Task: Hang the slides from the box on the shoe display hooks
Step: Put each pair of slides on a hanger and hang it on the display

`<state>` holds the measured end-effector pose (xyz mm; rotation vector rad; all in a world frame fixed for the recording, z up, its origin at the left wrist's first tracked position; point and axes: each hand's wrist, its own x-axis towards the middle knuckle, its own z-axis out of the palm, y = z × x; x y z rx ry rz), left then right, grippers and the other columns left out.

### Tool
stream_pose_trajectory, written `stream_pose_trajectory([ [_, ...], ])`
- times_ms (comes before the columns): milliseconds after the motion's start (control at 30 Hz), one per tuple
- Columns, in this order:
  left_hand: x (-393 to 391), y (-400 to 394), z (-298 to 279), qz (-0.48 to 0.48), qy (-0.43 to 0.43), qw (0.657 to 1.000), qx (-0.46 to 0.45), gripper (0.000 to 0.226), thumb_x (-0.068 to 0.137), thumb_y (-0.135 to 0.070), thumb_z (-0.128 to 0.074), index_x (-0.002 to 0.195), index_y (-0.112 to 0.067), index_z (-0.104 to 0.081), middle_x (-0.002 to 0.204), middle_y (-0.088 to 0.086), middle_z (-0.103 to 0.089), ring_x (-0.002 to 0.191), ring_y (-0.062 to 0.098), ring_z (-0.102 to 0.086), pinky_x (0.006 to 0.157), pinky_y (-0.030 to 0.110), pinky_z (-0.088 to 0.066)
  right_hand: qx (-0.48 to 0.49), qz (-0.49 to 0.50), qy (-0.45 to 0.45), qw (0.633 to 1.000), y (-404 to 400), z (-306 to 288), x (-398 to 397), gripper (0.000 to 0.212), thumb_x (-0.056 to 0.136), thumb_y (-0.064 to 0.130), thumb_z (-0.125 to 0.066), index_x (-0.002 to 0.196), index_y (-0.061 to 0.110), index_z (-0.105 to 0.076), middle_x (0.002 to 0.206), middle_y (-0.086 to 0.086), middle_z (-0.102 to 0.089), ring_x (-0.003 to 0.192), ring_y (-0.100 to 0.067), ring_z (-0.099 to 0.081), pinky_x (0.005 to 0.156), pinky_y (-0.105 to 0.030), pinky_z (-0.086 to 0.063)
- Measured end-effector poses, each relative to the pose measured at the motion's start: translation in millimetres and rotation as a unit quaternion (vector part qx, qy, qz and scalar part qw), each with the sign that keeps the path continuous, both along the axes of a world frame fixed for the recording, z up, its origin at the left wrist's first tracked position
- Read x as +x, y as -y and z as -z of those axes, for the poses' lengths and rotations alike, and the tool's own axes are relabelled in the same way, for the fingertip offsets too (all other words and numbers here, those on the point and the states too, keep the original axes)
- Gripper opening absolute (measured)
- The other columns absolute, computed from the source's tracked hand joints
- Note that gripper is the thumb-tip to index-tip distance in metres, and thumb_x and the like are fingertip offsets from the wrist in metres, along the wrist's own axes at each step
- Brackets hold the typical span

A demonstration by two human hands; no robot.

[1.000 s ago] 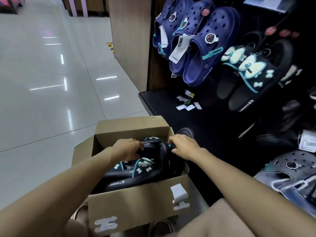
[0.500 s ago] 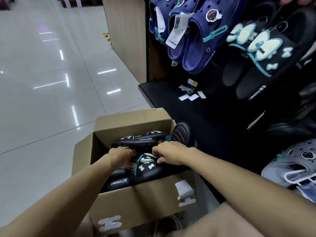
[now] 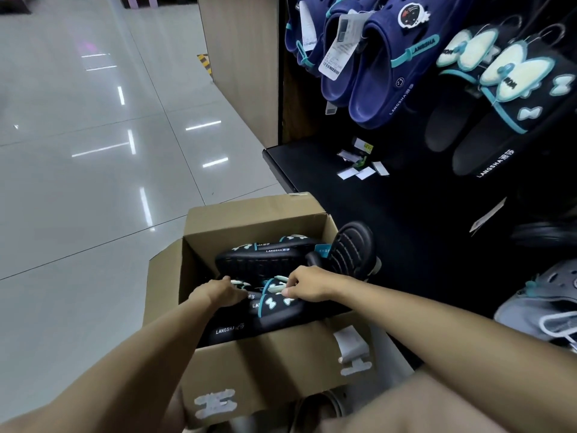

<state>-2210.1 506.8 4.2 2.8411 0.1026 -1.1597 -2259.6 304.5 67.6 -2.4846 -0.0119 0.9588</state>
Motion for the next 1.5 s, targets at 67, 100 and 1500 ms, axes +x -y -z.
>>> stream_pose_trajectory([
  [67, 2.2, -2.4, 2.6, -0.015, -0.004, 1.000, -0.015, 0.068, 0.089, -0.058, -0.050, 0.143, -0.020, -0.037, 0.143, 0.013, -0.048, 0.129, 0.032, -0.047, 0.106, 0.039, -0.039, 0.014, 0.045, -0.001, 0.999, -0.6, 3.3, -0.1, 0.037, 0.097, 0.035, -0.058, 0.114, 0.005, -0.071, 0.117, -0.013, -0.068, 0.113, -0.029, -0.061, 0.093, -0.036, -0.048],
  [100, 2.9, -3.2, 2.9, -0.017, -0.001, 1.000, -0.022, 0.067, 0.089, -0.057, -0.051, 0.143, -0.019, -0.037, 0.141, 0.013, -0.049, 0.128, 0.032, -0.048, 0.105, 0.038, -0.040, 0.024, 0.070, -0.002, 0.997, -1.1, 4.4, -0.2, 0.037, 0.096, 0.035, -0.059, 0.112, 0.003, -0.071, 0.111, -0.013, -0.070, 0.111, -0.031, -0.063, 0.090, -0.037, -0.050],
  [1500, -70.3, 37.9, -192.9, 0.027, 0.610, 0.745, -0.269, 0.052, 0.073, -0.043, -0.076, 0.120, -0.039, -0.056, 0.108, -0.005, -0.038, 0.106, 0.016, -0.040, 0.087, 0.031, -0.021, 0.287, 0.419, 0.084, 0.857, 4.6, -121.1, -42.1, 0.036, 0.084, 0.040, -0.076, 0.088, 0.021, -0.047, 0.116, 0.002, -0.056, 0.073, -0.002, -0.049, 0.052, -0.019, -0.036],
])
